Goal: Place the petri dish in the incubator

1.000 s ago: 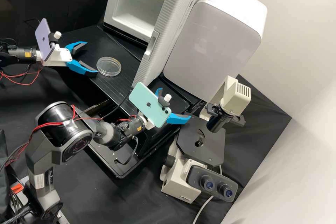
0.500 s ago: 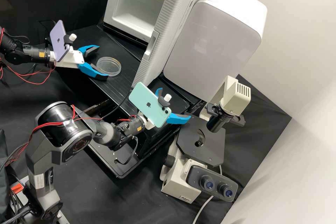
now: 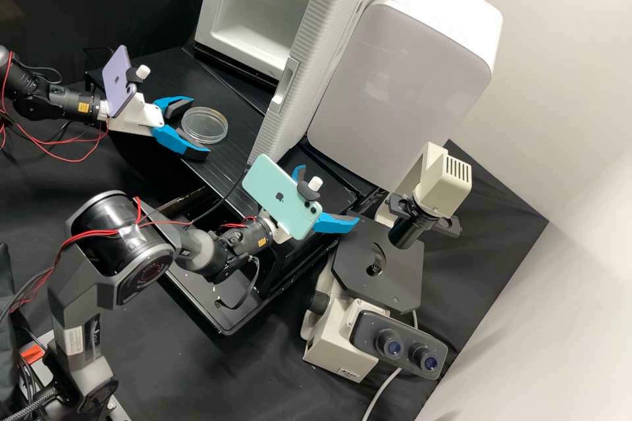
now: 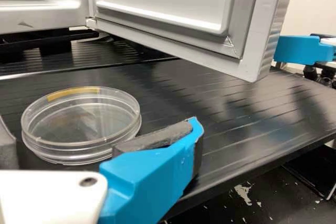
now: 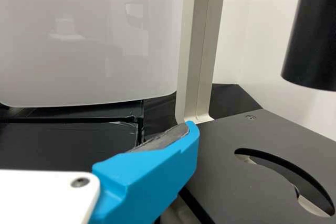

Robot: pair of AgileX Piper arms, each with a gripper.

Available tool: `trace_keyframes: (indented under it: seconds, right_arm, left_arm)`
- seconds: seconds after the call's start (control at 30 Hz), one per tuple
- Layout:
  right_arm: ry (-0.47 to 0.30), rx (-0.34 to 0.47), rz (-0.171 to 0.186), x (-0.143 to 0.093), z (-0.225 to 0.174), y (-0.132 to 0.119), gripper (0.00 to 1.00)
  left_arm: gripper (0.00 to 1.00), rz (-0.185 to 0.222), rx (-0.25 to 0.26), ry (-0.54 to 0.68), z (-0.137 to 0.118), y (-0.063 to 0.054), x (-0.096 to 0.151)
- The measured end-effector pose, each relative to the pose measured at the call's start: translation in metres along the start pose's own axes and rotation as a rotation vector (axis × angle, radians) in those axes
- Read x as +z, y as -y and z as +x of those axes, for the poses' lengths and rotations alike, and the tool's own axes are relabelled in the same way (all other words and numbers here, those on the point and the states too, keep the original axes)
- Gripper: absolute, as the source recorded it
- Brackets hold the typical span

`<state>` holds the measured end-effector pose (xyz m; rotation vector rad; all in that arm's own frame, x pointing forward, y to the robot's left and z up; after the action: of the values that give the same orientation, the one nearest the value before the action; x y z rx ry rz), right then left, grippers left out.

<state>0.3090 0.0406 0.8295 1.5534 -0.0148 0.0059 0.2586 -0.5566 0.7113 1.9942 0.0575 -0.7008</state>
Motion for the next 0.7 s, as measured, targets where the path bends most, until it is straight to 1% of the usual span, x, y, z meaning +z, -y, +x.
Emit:
trace_keyframes:
  seconds: [0.13, 0.2, 0.23, 0.3, 0.4, 0.5, 0.7]
  right_arm:
    - [0.0, 0.0, 0.0, 0.0, 0.0, 0.0, 1.0]
    - [0.0, 0.0, 0.0, 0.0, 0.0, 0.0, 1.0]
    - [0.0, 0.0, 0.0, 0.0, 0.0, 0.0, 1.0]
    - [0.0, 0.0, 0.0, 0.0, 0.0, 0.0, 1.0]
    - [0.0, 0.0, 0.0, 0.0, 0.0, 0.0, 1.0]
    - [0.0, 0.0, 0.0, 0.0, 0.0, 0.0, 1.0]
    - [0.0, 0.0, 0.0, 0.0, 0.0, 0.0, 1.0]
  left_arm:
    - [1.0, 0.014, 0.003, -0.01, 0.0, 0.0, -0.001]
    - [1.0, 0.04, 0.005, -0.016, 0.0, 0.0, -0.001]
    - [1.0, 0.041, 0.008, -0.029, 0.0, 0.0, -0.003]
    - [1.0, 0.06, 0.01, -0.054, 0.001, 0.0, -0.005]
    - [1.0, 0.055, 0.011, -0.081, 0.005, 0.001, -0.008]
    - [1.0, 0.053, 0.018, -0.084, 0.008, -0.001, -0.009]
    - [1.0, 0.051, 0.016, -0.087, 0.011, -0.003, -0.009]
